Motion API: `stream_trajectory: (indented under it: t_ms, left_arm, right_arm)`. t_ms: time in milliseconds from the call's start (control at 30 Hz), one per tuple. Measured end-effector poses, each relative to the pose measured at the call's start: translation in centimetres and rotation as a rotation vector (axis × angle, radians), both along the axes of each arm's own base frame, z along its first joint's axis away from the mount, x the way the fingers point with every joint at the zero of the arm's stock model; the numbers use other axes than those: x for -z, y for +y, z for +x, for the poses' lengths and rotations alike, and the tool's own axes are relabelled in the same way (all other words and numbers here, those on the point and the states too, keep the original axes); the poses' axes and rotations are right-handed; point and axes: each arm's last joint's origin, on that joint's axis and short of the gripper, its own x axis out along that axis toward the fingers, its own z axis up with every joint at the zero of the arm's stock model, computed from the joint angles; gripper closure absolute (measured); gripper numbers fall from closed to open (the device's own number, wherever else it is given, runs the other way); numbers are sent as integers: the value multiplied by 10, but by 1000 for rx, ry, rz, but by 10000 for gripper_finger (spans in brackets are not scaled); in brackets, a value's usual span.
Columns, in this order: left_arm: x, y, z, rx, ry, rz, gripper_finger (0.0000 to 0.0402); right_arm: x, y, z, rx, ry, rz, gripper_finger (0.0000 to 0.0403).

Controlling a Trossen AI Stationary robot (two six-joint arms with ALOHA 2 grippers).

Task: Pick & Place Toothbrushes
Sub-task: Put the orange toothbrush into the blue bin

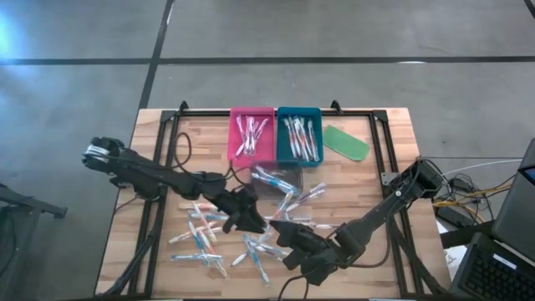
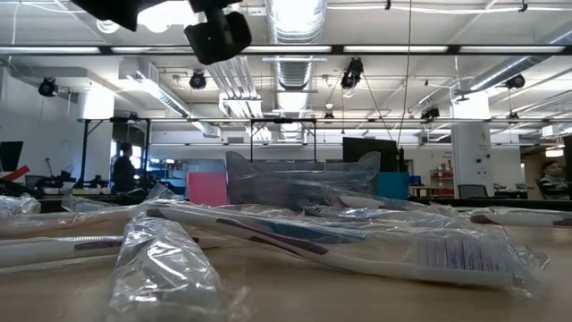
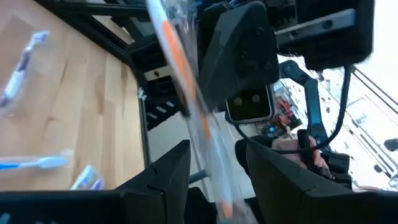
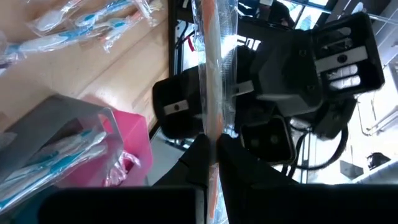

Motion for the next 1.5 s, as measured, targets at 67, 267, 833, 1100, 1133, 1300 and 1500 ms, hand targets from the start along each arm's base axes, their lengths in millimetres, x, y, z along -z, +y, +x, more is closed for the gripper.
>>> stream_trajectory:
  t_ms: [67,267,833,1100,1133,1300,1500]
  left_arm:
    - [1,-2,7,21,17,-1,239]
    - [1,-6,22,63,30,-13,239]
    - [5,-6,24,129,26,46,374]
    - [0,-4,22,142,-22,96,368]
    - [0,-2,21,139,-31,114,372]
    - [-5,9,18,118,-80,218,375]
    - [1,25,16,85,-34,320,370]
  right_arm:
    - [0,0,0,-1,0,-1,390]
    - [0,0,0,-5,6,-12,390]
    - [1,1,1,-3,-15,16,359]
    - [-4,4,3,104,-246,369,304]
    - [-4,4,3,117,-268,406,299]
    - [-4,8,-2,192,-402,658,284]
    - [1,18,-20,260,-456,609,295]
